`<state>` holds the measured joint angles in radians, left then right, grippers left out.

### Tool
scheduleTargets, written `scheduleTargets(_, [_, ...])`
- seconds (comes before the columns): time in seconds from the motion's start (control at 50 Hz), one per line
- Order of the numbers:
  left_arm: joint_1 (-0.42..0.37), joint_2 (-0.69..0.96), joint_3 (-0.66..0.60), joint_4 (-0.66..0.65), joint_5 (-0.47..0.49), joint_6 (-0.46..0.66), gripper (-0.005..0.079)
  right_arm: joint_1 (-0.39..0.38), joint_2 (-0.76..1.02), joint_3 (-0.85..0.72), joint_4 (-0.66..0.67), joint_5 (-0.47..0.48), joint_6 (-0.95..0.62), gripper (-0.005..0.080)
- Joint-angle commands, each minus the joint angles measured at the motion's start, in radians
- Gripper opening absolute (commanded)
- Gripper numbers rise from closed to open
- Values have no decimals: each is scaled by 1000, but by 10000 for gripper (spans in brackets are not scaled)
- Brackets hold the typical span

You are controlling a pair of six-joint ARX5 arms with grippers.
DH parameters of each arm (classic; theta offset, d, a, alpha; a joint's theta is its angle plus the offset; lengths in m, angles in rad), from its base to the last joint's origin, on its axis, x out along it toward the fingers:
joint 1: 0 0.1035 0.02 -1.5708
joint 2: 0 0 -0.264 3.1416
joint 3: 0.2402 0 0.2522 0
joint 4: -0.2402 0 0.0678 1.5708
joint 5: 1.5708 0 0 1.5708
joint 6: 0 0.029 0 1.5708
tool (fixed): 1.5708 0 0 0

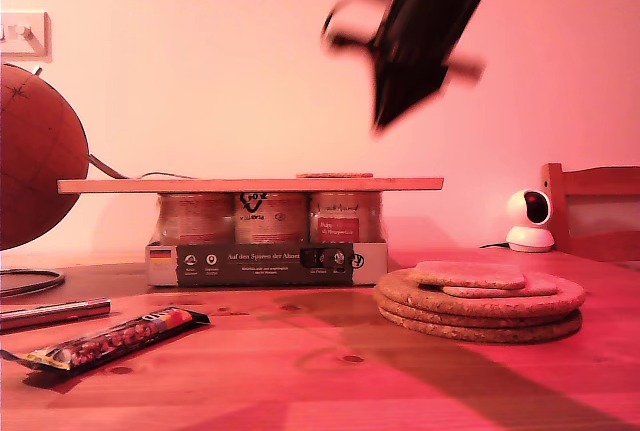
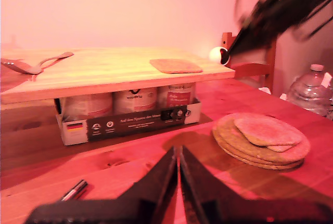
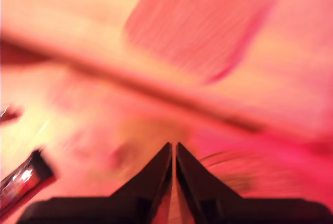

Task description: Pick up the top cork coaster and place it on the shelf behind you

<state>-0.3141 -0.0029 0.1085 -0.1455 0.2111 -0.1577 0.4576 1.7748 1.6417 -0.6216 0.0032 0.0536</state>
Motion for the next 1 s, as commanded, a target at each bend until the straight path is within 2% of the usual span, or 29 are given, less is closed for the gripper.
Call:
scheduleTargets(0.0, [0,-3,-12,8,-3,2,-23,-7,-47,10,19,12,-6,-12])
scheduleTargets(0.22, [0,-3,-12,-10,-15,1,-23,0,-143,-34,42,82,-29,-12])
scheduleTargets(0.64, [0,-3,-12,-11,-14,2,-24,3,-499,-431,246,190,-52,-12])
scheduleTargets(0.98, [0,-3,-12,-13,-18,2,-23,-137,-723,-675,341,188,-80,-12])
